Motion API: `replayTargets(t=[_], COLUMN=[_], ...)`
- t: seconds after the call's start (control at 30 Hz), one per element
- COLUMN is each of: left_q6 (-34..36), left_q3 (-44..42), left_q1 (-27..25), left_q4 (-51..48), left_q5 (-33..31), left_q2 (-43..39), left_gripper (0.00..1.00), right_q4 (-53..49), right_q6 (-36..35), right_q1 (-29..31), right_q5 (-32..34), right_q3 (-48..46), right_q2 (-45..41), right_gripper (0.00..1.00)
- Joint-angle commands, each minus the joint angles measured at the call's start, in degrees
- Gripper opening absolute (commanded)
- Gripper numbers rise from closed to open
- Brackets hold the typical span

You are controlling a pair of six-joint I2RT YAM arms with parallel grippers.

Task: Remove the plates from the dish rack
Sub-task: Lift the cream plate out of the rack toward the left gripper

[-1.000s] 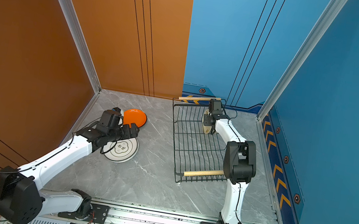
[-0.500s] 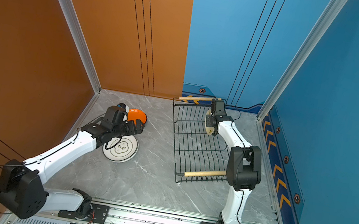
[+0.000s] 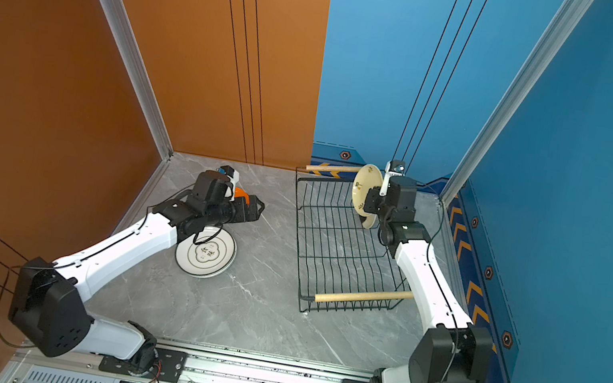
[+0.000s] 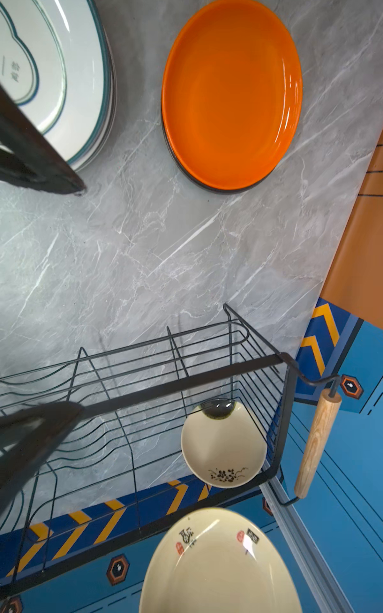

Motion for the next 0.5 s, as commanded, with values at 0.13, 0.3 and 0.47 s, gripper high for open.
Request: replayTargets(t=[0.13, 0.3, 0.47], left_q6=[1.7, 2.1, 1.0], left_q3=[6.2, 11.2, 13.1], left_q1=[-3.4, -6.1, -7.9], left_q4=[3.6, 3.8, 5.6], left_q5=[3.5, 5.1, 7.2], left_q2=[4.5, 9.0, 11.7], left_gripper=[0.98, 0.98, 0.98], right_q4=[17.1, 22.7, 22.6], right_q6=[24.6, 41.0, 46.3], right_q1=[-3.1, -2.2, 1.0], right_q5=[-16.3, -21.1, -23.0], right_q3=[-10.7, -15.2, -16.0], right_q2=[-6.3, -6.2, -4.0], right_gripper=[0.0, 0.0, 0.0])
